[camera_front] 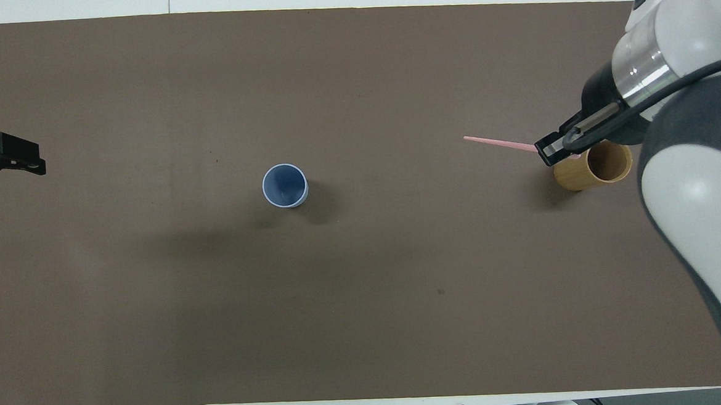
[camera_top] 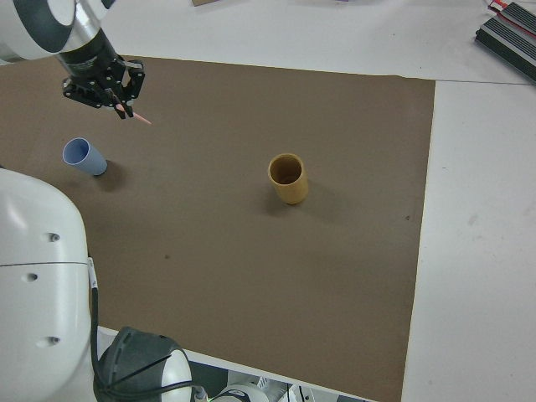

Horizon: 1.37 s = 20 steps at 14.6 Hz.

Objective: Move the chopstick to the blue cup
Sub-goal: 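Carry the pink stick over the blue cup and lower it in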

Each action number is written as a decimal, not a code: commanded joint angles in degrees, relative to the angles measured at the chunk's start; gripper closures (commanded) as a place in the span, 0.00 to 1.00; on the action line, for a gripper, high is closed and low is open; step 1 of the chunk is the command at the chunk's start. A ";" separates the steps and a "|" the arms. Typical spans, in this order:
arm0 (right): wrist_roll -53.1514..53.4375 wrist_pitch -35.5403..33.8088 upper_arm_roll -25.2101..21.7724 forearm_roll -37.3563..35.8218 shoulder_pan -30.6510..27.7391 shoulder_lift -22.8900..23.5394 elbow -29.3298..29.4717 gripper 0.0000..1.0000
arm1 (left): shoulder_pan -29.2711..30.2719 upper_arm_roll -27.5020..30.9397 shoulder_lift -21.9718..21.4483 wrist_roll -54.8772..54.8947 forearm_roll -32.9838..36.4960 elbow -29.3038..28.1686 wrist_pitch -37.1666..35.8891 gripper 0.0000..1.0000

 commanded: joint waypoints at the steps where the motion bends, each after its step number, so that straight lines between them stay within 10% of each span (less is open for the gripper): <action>1: 2.76 1.93 1.13 1.32 1.52 -1.98 -1.92 1.00 | 0.07 -0.17 -0.76 -0.05 0.81 -0.40 -0.26 0.01; 10: 49.51 16.76 2.36 10.64 23.49 5.49 1.24 1.00 | 0.07 -0.17 -0.76 -0.05 0.81 -0.40 -0.26 0.01; 20: 51.73 24.78 2.71 7.57 25.96 9.53 -2.00 1.00 | 0.07 -0.17 -0.76 -0.05 0.81 -0.40 -0.26 0.01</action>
